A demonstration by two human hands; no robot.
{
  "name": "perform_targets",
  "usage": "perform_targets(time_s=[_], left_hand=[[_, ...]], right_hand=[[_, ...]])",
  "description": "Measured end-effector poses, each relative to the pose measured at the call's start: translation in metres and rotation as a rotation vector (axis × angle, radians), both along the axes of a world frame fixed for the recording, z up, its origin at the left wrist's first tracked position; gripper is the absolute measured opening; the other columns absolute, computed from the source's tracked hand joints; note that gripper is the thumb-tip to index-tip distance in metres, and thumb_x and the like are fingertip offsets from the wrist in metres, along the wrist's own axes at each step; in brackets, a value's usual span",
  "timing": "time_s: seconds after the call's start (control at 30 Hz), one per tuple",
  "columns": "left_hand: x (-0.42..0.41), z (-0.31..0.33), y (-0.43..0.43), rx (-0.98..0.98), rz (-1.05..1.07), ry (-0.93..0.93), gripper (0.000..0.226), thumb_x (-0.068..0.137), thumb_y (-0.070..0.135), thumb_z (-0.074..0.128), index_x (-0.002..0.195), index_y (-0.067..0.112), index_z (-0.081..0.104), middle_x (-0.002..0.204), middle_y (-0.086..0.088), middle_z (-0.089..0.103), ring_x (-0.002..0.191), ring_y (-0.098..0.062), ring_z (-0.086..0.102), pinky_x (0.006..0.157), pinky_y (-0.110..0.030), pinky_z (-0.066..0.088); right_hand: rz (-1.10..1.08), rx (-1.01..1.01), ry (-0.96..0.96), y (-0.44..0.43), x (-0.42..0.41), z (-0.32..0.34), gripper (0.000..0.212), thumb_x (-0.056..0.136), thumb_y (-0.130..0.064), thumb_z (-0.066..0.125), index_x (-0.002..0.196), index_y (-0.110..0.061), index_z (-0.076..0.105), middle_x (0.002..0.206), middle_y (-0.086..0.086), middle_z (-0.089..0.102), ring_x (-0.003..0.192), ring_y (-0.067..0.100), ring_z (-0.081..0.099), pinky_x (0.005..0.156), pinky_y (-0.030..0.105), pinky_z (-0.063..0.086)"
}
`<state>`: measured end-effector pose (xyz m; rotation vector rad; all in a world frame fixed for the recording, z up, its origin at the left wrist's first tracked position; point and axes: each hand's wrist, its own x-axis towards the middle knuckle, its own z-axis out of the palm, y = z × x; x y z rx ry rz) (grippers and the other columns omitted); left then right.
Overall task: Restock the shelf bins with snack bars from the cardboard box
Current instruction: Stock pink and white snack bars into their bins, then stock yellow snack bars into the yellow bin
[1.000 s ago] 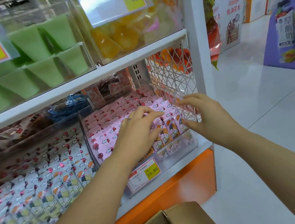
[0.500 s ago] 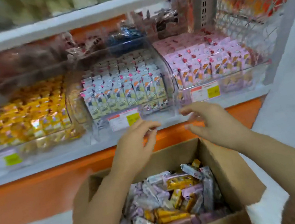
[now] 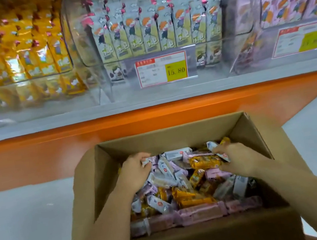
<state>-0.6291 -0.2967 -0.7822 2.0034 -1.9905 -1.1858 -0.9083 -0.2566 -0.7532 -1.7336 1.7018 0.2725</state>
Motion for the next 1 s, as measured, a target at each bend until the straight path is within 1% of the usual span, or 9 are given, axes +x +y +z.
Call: perform_targets(time_s=[0.1,0.2,0.3,0.43,0.57,0.73,0.87,0.93,1.0], left_hand=[[0.000,-0.021,0.004,0.184,-0.057,-0.010,0.042,0.095,0.025,0.056,0.137,0.020,0.047,0.131,-0.007,0.055,0.098,-0.022,0.056,0.090,-0.038,0.047],[-0.007,-0.029,0.007,0.233,-0.100,-0.010,0.047,0.094,0.024,0.059,0.138,0.020,0.045,0.144,-0.002,0.045,0.120,-0.022,0.052,0.094,-0.032,0.045],[-0.012,-0.032,0.007,0.178,-0.107,-0.058,0.042,0.095,0.021,0.057,0.136,0.023,0.047,0.140,-0.004,0.048,0.112,-0.025,0.057,0.089,-0.037,0.049],[-0.015,-0.032,0.006,0.101,-0.124,-0.121,0.038,0.095,0.022,0.055,0.133,0.025,0.050,0.133,-0.003,0.052,0.100,-0.018,0.058,0.081,-0.033,0.050],[-0.033,-0.021,0.003,-0.015,-0.227,-0.040,0.033,0.092,0.021,0.058,0.125,0.027,0.056,0.115,0.009,0.052,0.100,-0.010,0.056,0.089,-0.030,0.048],[-0.061,-0.013,0.001,-0.025,-0.435,-0.038,0.024,0.092,0.022,0.059,0.114,0.028,0.063,0.108,0.013,0.063,0.097,-0.005,0.057,0.083,-0.020,0.042],[-0.059,-0.018,0.000,0.051,-0.604,-0.337,0.022,0.092,0.032,0.058,0.113,0.031,0.063,0.114,0.005,0.066,0.108,-0.018,0.058,0.101,-0.032,0.038],[-0.055,-0.022,-0.002,0.156,-0.661,-0.483,0.029,0.090,0.041,0.060,0.116,0.030,0.064,0.118,0.002,0.065,0.109,-0.022,0.057,0.097,-0.035,0.044],[-0.054,-0.026,-0.001,0.262,-0.665,-0.455,0.044,0.086,0.047,0.063,0.126,0.029,0.058,0.125,0.001,0.061,0.112,-0.023,0.057,0.091,-0.035,0.047]], right_hand=[[-0.007,0.019,0.021,-0.006,0.002,-0.017,0.056,0.094,-0.022,0.059,0.144,-0.020,0.035,0.129,0.010,0.056,0.082,0.021,0.058,0.071,0.034,0.049],[-0.009,0.015,-0.003,-0.013,0.008,-0.036,0.059,0.092,-0.021,0.060,0.144,-0.026,0.033,0.109,0.007,0.062,0.079,0.024,0.060,0.068,0.042,0.052],[0.043,0.017,-0.023,-0.017,0.016,-0.051,0.067,0.091,-0.023,0.060,0.146,-0.031,0.023,0.107,0.006,0.061,0.087,0.024,0.059,0.065,0.033,0.046],[0.121,-0.030,0.110,-0.018,0.023,-0.061,0.067,0.091,-0.017,0.056,0.149,-0.025,0.022,0.139,0.007,0.042,0.128,0.028,0.039,0.092,0.036,0.045],[0.174,-0.102,0.172,-0.020,0.021,-0.062,0.043,0.089,-0.012,0.054,0.132,-0.019,0.048,0.132,0.005,0.046,0.127,0.025,0.038,0.095,0.035,0.043],[0.091,-0.205,-0.084,-0.012,0.012,-0.057,0.030,0.088,-0.023,0.059,0.118,-0.022,0.056,0.121,0.001,0.050,0.116,0.022,0.047,0.092,0.036,0.044],[0.026,-0.371,-0.237,-0.007,0.014,-0.043,0.031,0.083,-0.022,0.066,0.112,-0.019,0.058,0.110,-0.001,0.051,0.098,0.019,0.056,0.081,0.038,0.048],[0.036,-0.351,-0.272,-0.008,0.016,-0.040,0.033,0.081,-0.024,0.069,0.112,-0.020,0.059,0.104,-0.005,0.050,0.100,0.015,0.054,0.082,0.034,0.047],[0.042,-0.240,-0.279,-0.008,0.016,-0.040,0.035,0.081,-0.027,0.070,0.114,-0.021,0.059,0.104,-0.005,0.054,0.102,0.014,0.055,0.081,0.027,0.045]])
